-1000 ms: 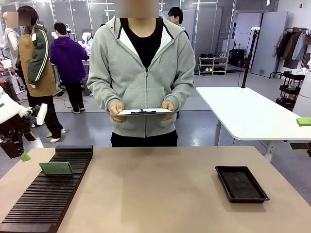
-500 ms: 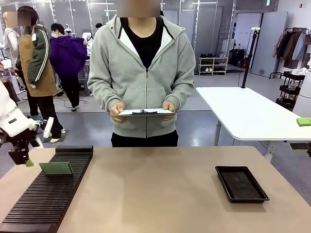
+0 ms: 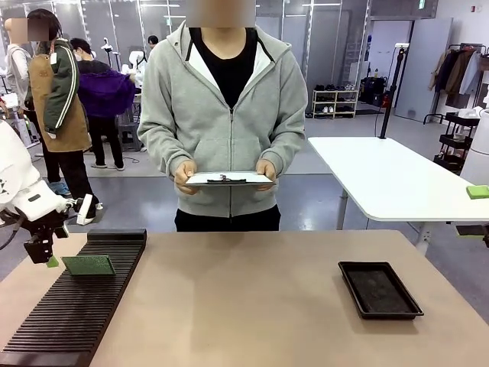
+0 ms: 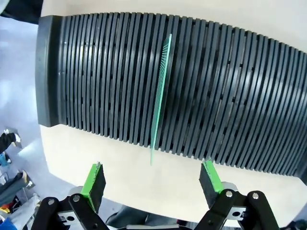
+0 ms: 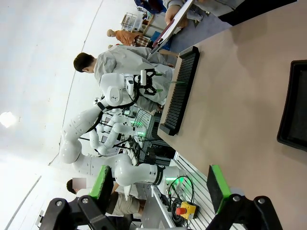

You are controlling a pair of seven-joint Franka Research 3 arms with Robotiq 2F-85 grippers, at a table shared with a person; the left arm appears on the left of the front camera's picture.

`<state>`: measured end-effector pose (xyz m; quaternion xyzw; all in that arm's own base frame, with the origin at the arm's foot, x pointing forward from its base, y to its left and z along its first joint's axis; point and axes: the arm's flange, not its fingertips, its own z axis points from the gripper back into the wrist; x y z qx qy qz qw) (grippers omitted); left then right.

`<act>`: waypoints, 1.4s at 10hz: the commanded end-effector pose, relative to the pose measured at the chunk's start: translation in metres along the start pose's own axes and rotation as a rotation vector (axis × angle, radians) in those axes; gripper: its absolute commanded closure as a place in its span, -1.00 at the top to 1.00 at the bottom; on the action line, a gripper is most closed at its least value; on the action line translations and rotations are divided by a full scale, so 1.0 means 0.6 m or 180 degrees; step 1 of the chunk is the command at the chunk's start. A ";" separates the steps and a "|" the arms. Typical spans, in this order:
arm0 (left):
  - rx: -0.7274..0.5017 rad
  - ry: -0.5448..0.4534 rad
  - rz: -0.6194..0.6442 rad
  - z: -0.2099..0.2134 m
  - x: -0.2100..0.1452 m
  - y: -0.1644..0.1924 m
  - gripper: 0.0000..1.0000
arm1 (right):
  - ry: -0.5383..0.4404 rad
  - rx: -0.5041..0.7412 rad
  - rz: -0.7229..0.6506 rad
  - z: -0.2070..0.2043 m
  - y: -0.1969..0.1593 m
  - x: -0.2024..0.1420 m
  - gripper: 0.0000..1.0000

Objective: Inspect the PCB.
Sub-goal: Pick up the Blank PCB and present it to the human.

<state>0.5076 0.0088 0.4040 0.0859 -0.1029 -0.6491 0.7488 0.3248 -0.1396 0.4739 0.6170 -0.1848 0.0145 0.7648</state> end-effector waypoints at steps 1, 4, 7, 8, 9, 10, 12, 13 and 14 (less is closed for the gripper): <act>-0.0072 -0.0041 -0.0069 -0.019 -0.001 0.023 1.00 | -0.0004 0.0027 0.0034 0.000 0.002 0.002 1.00; -0.0117 -0.0020 -0.0130 -0.053 0.004 0.038 1.00 | -0.0004 0.0027 0.0034 0.000 0.002 0.002 1.00; -0.0230 -0.0010 -0.0122 -0.077 0.013 0.043 1.00 | -0.0004 0.0027 0.0034 0.000 0.002 0.002 1.00; -0.0261 -0.0029 -0.0101 -0.079 0.013 0.044 1.00 | -0.0004 0.0027 0.0034 0.000 0.002 0.002 1.00; -0.0285 -0.0031 -0.0082 -0.086 0.010 0.044 1.00 | -0.0004 0.0027 0.0034 0.000 0.002 0.002 1.00; -0.0303 -0.0035 -0.0077 -0.094 0.010 0.045 1.00 | -0.0004 0.0027 0.0034 0.000 0.002 0.002 1.00; -0.0229 -0.0081 -0.0060 -0.103 0.014 0.048 0.47 | -0.0004 0.0027 0.0034 0.000 0.002 0.002 1.00; -0.0228 -0.0069 -0.0068 -0.103 0.014 0.048 -0.09 | -0.0004 0.0027 0.0034 0.000 0.002 0.002 1.00; -0.0239 -0.0044 -0.0056 -0.105 0.011 0.048 -0.61 | -0.0004 0.0027 0.0034 0.000 0.002 0.002 1.00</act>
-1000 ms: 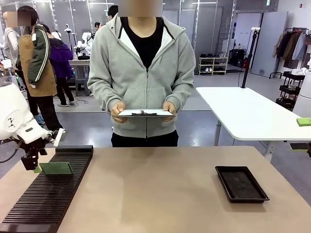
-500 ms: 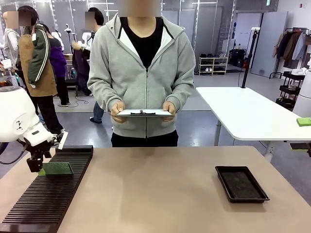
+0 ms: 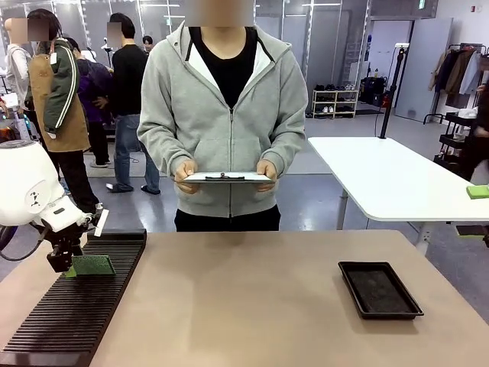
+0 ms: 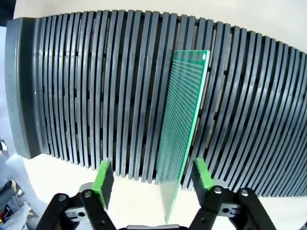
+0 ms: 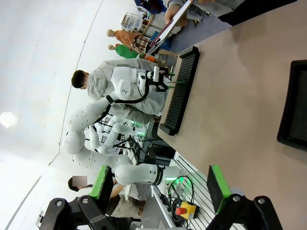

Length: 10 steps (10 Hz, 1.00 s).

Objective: Inspect the PCB.
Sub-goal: Pick up the Blank PCB and present it to the human.

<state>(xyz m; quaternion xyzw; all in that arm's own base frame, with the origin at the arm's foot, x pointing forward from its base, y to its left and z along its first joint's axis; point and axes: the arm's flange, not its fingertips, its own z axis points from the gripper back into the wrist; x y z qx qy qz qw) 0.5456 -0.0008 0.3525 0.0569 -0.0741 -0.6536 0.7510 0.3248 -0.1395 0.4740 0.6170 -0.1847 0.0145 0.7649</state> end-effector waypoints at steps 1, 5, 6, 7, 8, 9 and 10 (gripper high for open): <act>0.0013 -0.0053 -0.0053 -0.002 -0.009 0.012 -1.00 | -0.0005 0.0027 0.0034 0.000 0.002 0.002 1.00; -0.0001 -0.0038 -0.0079 -0.001 -0.003 0.013 -0.97 | -0.0005 0.0027 0.0034 0.000 0.002 0.002 1.00; -0.0005 -0.0033 -0.0060 0.000 -0.004 0.014 -1.00 | -0.0005 0.0027 0.0034 0.000 0.002 0.002 1.00; -0.0010 -0.0037 -0.0064 0.002 -0.005 0.015 -1.00 | -0.0005 0.0027 0.0034 0.000 0.002 0.002 1.00; -0.0016 -0.0027 -0.0065 0.003 -0.004 0.015 -1.00 | -0.0005 0.0027 0.0034 0.000 0.002 0.002 1.00; -0.0025 -0.0028 -0.0061 0.005 -0.005 0.014 -1.00 | -0.0005 0.0027 0.0034 0.000 0.002 0.002 1.00; -0.0032 -0.0038 -0.0063 0.007 -0.006 0.014 -1.00 | -0.0005 0.0027 0.0034 0.000 0.002 0.002 1.00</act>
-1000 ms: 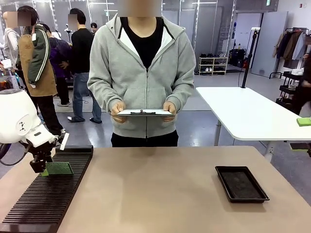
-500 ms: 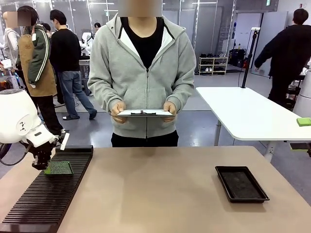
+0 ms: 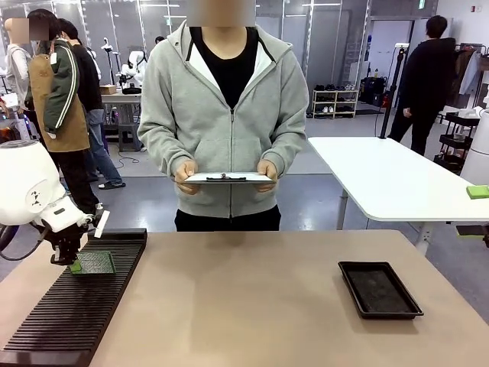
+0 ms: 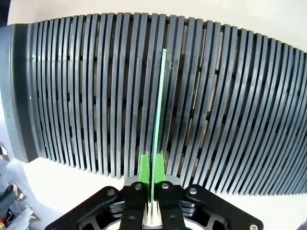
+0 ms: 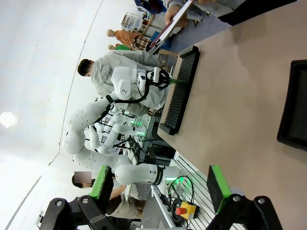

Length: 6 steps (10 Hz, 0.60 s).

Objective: Inspect the PCB.
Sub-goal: Pick up the Blank PCB and present it to the human.

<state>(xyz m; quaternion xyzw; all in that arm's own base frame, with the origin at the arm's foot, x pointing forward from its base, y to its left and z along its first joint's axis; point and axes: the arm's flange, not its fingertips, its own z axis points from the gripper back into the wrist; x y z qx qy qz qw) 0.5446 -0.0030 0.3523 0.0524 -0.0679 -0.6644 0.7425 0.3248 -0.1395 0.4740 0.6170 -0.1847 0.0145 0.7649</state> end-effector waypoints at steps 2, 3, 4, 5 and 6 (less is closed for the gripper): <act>-0.0035 0.0012 0.0014 0.022 -0.011 0.014 -1.00 | -0.0005 0.0027 0.0034 0.000 0.002 0.002 1.00; -0.0051 -0.0024 0.0013 0.050 -0.012 0.011 -1.00 | -0.0005 0.0027 0.0034 0.000 0.002 0.002 1.00; -0.0039 -0.0096 -0.0030 0.096 -0.012 0.003 -1.00 | -0.0005 0.0027 0.0034 0.000 0.002 0.002 1.00; 0.0012 -0.0288 0.0087 0.140 -0.013 -0.003 -1.00 | -0.0005 0.0027 0.0034 0.000 0.002 0.002 1.00; 0.0033 -0.0480 0.0164 0.177 -0.018 -0.010 -1.00 | -0.0005 0.0027 0.0034 0.000 0.002 0.002 1.00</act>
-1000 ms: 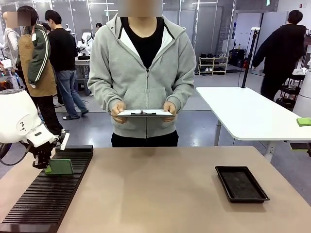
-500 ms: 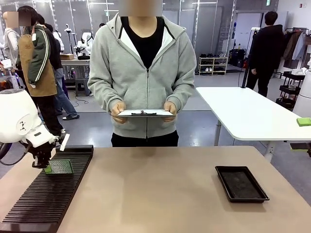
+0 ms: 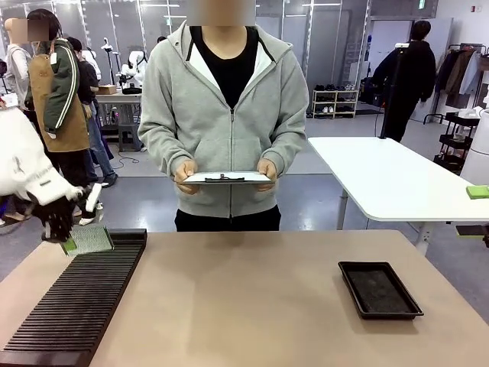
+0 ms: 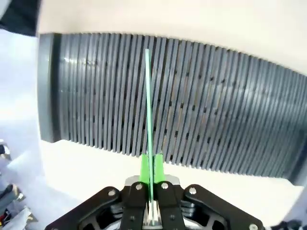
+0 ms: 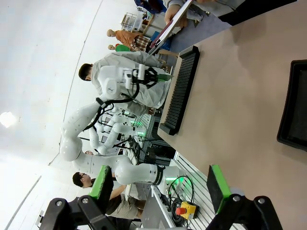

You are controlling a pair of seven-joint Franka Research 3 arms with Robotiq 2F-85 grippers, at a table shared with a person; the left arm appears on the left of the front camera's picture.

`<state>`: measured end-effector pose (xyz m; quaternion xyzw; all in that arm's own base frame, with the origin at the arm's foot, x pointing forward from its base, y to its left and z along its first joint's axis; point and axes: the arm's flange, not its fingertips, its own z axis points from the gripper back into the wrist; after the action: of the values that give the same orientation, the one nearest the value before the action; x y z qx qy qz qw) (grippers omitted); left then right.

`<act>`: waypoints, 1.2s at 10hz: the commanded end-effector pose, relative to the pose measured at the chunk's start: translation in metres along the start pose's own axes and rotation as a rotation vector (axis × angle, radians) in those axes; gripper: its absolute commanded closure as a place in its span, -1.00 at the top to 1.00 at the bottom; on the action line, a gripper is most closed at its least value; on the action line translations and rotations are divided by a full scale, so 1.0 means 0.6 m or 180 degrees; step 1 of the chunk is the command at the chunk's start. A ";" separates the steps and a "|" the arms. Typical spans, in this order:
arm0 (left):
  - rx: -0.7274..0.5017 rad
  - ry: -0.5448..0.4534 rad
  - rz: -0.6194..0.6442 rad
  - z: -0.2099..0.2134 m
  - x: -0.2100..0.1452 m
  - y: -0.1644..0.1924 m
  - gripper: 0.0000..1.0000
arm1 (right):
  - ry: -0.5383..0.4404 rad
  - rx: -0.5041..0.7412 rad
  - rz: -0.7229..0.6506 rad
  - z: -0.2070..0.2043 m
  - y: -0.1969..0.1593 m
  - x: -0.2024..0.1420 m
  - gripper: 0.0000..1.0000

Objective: Inspect the PCB.
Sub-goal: Pick up the Blank PCB and present it to the human.

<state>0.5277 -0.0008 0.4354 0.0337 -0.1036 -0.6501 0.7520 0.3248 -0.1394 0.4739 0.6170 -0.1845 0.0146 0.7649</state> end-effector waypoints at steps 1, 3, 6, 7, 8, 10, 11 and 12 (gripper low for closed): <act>-0.0107 -0.0396 0.0104 0.062 -0.017 -0.012 -1.00 | -0.0006 0.0027 0.0035 0.000 0.002 0.002 1.00; -0.0185 -0.0547 0.0187 0.079 -0.024 -0.028 -1.00 | -0.0006 0.0027 0.0035 0.000 0.002 0.002 1.00; -0.0616 -0.1077 0.0508 0.103 -0.026 -0.043 -1.00 | -0.0006 0.0027 0.0035 0.000 0.002 0.002 1.00; -0.0817 -0.1424 0.0799 0.116 -0.020 -0.053 -1.00 | -0.0006 0.0027 0.0035 0.000 0.002 0.002 1.00; -0.0899 -0.1618 0.1130 0.123 -0.012 -0.055 -1.00 | -0.0006 0.0027 0.0035 0.000 0.002 0.002 1.00; -0.1511 -0.2222 0.1763 0.110 0.008 -0.036 -1.00 | -0.0006 0.0027 0.0035 0.000 0.002 0.002 1.00; -0.1816 -0.2509 0.2130 0.089 0.014 -0.019 -1.00 | -0.0006 0.0027 0.0035 0.000 0.002 0.002 1.00; -0.1961 -0.2668 0.2458 0.064 0.026 -0.004 -1.00 | -0.0006 0.0027 0.0035 0.000 0.002 0.002 1.00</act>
<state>0.4968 -0.0116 0.4784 -0.4382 -0.1862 -0.3661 0.7995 0.3247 -0.1394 0.4740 0.6171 -0.1844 0.0147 0.7649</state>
